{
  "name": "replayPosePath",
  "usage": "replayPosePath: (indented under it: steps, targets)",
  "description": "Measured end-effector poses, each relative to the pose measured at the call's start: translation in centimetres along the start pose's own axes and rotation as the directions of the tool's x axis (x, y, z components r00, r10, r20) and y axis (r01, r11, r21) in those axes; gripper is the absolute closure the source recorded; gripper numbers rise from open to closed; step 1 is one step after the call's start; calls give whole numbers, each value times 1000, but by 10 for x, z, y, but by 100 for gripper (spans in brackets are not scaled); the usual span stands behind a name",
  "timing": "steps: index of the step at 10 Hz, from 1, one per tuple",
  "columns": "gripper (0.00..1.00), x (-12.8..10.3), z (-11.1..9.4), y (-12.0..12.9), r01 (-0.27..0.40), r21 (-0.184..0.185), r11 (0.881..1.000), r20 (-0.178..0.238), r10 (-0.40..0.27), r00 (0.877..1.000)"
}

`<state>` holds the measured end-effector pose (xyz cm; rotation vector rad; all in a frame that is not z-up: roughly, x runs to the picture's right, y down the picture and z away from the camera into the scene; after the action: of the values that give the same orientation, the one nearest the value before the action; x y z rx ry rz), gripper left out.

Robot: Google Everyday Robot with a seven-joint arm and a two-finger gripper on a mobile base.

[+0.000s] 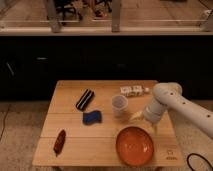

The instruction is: Drag the ceramic bowl in a circle

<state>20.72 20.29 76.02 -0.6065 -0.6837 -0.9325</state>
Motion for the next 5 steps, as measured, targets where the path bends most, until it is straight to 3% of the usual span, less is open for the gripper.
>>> replayPosePath:
  steps: [5]
  targets:
    - [20, -7, 12, 4, 82, -48, 995, -21, -83, 996]
